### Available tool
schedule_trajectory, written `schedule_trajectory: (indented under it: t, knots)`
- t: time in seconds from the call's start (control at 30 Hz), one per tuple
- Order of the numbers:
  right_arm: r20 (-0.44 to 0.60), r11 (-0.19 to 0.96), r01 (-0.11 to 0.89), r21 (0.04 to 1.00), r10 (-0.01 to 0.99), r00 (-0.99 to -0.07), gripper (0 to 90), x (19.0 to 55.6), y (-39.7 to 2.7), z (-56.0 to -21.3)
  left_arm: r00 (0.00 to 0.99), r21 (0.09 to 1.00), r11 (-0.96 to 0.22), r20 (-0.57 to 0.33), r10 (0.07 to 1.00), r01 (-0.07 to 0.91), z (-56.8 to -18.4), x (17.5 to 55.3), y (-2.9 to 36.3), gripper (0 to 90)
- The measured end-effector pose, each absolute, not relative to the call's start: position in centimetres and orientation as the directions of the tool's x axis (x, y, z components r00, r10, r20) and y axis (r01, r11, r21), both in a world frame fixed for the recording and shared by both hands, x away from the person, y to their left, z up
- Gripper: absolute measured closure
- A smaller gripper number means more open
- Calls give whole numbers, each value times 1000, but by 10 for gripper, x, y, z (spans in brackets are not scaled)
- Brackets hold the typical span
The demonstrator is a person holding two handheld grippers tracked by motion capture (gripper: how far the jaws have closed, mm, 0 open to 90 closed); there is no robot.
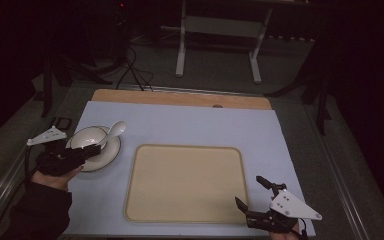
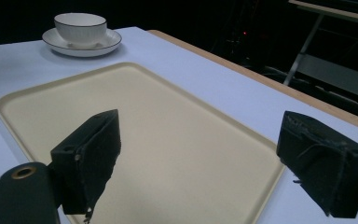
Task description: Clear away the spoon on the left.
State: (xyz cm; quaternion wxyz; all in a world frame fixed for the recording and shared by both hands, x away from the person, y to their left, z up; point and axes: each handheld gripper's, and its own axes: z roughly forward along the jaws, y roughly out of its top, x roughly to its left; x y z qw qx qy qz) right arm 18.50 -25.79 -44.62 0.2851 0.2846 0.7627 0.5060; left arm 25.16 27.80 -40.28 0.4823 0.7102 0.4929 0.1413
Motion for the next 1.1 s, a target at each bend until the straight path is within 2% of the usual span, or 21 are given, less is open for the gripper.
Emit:
schedule_trajectory:
  t: [0.37,0.6,1.1]
  knots:
    - [-148,323,146,935,730,-667,136,185,-259,-446,515,830,-59,-287,808,554,-412,246,246,858]
    - [-155,326,143,935,735,-660,136,185,-259,-445,544,803,-100,-300,784,588,-428,245,221,857]
    - [-155,321,142,936,740,-655,136,185,-259,-445,568,792,-137,-295,768,596,-451,236,174,858]
